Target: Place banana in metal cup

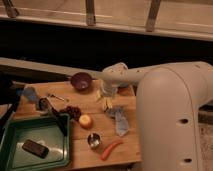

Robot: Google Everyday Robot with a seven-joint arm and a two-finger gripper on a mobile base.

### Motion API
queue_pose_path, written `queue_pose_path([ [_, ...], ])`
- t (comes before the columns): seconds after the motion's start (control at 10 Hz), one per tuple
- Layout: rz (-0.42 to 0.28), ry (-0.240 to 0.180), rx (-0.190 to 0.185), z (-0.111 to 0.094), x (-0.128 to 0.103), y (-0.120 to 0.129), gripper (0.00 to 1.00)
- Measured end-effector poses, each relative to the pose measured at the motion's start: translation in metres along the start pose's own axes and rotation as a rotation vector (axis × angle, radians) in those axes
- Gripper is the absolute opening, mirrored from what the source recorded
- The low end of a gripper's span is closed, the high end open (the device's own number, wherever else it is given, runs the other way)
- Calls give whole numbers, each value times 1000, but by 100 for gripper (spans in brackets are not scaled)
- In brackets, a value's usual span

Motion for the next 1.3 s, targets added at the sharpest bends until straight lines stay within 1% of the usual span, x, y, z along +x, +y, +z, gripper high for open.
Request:
queue_pose_path([
  [0.1, 12, 14, -14, 9, -6, -6, 71],
  [0.3, 27, 48, -21, 28, -12, -17, 71],
  [0.5, 33, 70, -18, 35, -10, -21, 71],
  [0.6, 29, 81, -14, 37, -7, -21, 66],
  [0.8, 13, 92, -5, 39, -1, -19, 47],
  [0.9, 9, 95, -3, 40, 1, -18, 39],
  [1.2, 3, 94, 3, 40, 6, -18, 7],
  [1.3, -4, 90, 8, 38, 5, -18, 1],
])
